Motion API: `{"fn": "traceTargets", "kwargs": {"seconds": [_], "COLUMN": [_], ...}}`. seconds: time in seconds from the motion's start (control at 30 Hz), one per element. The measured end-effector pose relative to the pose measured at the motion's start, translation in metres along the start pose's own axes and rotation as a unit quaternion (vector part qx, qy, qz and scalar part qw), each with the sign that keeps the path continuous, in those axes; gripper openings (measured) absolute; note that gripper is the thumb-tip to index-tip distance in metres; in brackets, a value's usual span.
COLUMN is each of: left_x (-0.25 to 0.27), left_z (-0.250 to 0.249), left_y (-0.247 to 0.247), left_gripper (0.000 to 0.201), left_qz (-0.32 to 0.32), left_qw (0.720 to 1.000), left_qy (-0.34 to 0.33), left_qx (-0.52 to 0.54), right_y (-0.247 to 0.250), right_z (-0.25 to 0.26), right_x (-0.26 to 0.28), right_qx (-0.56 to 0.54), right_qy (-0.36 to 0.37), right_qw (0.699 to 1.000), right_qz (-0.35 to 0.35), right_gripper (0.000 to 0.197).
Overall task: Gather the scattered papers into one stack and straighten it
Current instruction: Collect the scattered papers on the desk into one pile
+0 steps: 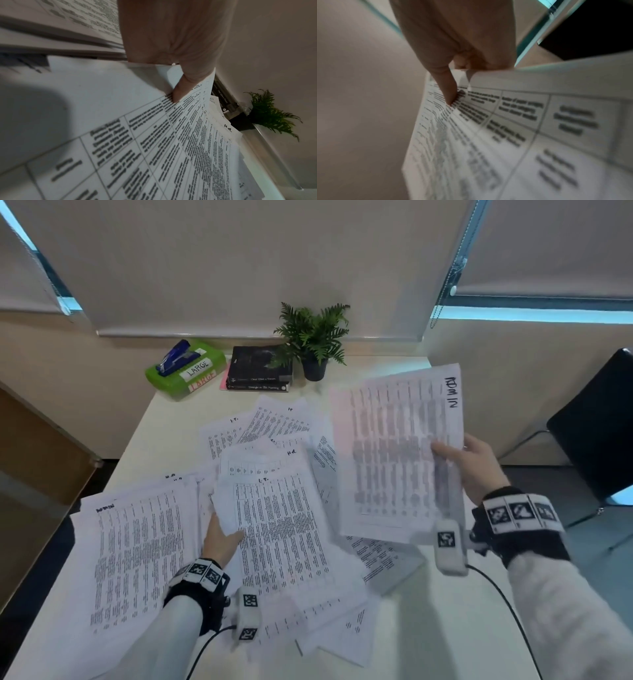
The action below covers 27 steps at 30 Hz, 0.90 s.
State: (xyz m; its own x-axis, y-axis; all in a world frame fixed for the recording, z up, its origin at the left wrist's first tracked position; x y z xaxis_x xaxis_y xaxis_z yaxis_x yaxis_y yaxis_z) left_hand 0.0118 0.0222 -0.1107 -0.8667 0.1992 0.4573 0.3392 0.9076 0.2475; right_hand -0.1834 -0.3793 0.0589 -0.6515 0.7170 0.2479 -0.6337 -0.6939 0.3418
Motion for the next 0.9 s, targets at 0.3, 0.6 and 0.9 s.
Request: {"fn": "traceTargets", "kwargs": {"seconds": [0.3, 0.6, 0.9], "left_x": [0.003, -0.004, -0.008], "left_z": [-0.006, 0.012, 0.017], "left_y": [0.000, -0.005, -0.005], "left_gripper": [0.066, 0.099, 0.072], "left_qz": [0.022, 0.056, 0.039], "left_qw": [1.000, 0.997, 0.999], "left_qy": [-0.003, 0.043, 0.036], "left_qx": [0.019, 0.042, 0.006], "right_y": [-0.162, -0.181, -0.068], "right_z": [-0.095, -0.117, -0.194], "right_x": [0.002, 0.026, 0.042], "right_qx": [0.038, 0.280, 0.512], "right_qy": [-0.136, -0.087, -0.205], "right_qw": [0.984, 0.951, 0.822], "right_qz": [0.110, 0.095, 0.143], "right_gripper": [0.027, 0.059, 0.062]}}
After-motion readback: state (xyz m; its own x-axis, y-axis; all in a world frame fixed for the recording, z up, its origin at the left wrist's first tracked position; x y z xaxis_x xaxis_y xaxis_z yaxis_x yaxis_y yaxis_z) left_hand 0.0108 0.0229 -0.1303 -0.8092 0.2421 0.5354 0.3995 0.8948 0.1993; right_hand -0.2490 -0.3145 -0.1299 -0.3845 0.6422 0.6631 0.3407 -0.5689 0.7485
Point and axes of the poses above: each hand's wrist, its own x-axis away from the middle knuckle, its own y-axis out of the back of the hand, z = x × y, the point moved 10 cm from there along -x, towards the middle knuckle, and after that the axes turned 11 degrees about x, right-handed, at the moved point
